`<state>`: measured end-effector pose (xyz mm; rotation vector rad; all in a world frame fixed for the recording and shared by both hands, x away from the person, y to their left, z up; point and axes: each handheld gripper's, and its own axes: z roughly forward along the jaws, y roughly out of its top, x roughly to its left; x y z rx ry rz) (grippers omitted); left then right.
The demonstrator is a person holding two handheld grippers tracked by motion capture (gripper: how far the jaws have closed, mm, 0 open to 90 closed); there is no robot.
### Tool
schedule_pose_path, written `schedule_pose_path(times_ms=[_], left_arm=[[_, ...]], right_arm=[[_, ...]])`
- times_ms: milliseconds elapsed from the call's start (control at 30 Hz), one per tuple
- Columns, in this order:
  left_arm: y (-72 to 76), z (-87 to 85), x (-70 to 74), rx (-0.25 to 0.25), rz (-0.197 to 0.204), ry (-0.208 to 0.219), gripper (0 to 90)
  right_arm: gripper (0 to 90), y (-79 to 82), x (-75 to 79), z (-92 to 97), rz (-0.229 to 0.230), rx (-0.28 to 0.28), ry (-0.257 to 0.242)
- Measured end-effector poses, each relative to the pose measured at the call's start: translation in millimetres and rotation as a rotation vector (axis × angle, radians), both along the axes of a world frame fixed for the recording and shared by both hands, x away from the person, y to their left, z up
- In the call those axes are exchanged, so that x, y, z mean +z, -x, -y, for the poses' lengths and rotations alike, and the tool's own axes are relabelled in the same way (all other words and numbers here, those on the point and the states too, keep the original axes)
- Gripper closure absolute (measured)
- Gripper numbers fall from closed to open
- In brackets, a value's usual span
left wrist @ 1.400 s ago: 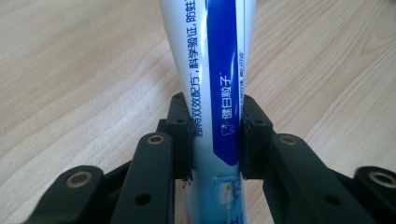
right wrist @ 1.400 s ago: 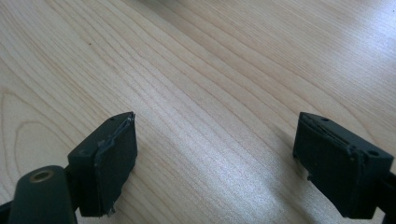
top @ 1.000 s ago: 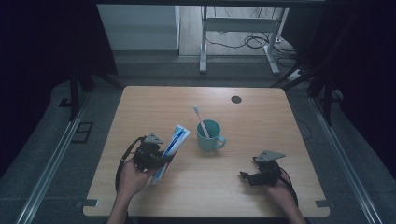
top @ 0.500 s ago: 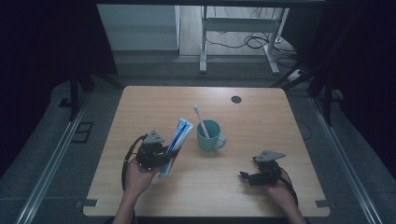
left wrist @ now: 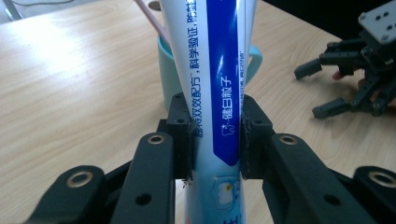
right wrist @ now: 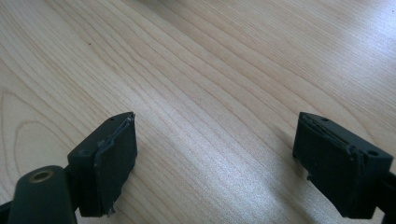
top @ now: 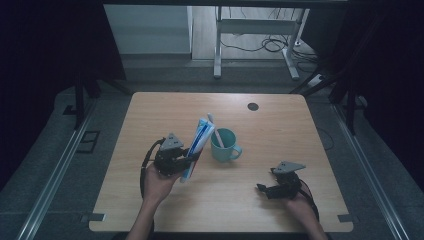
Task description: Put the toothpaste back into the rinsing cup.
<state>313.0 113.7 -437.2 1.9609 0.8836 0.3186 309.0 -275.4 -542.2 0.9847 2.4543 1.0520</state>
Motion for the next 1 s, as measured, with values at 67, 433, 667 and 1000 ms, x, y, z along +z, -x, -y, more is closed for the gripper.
schedule_pose_path(times_ms=[67, 433, 667, 1000], left_arm=[[-2.5, 2.2, 1.0, 0.002, 0.011, 0.013, 70.7], [-15.5, 18.7, 9.0, 0.017, 0.056, 0.040, 70.8], [-23.3, 30.3, 14.4, 0.015, 0.087, 0.069, 70.8], [-36.4, 47.4, 21.4, 0.017, 0.128, 0.071, 70.8]], right_arm=[[13.8, 0.0, 0.0, 0.0, 0.000, 0.000, 0.000], [13.8, -0.1, 0.0, 0.1, 0.001, 0.001, 0.000], [13.8, -0.1, 0.2, 0.2, -0.001, 0.002, 0.001], [13.8, -0.2, 0.0, 0.2, 0.001, 0.003, 0.000]])
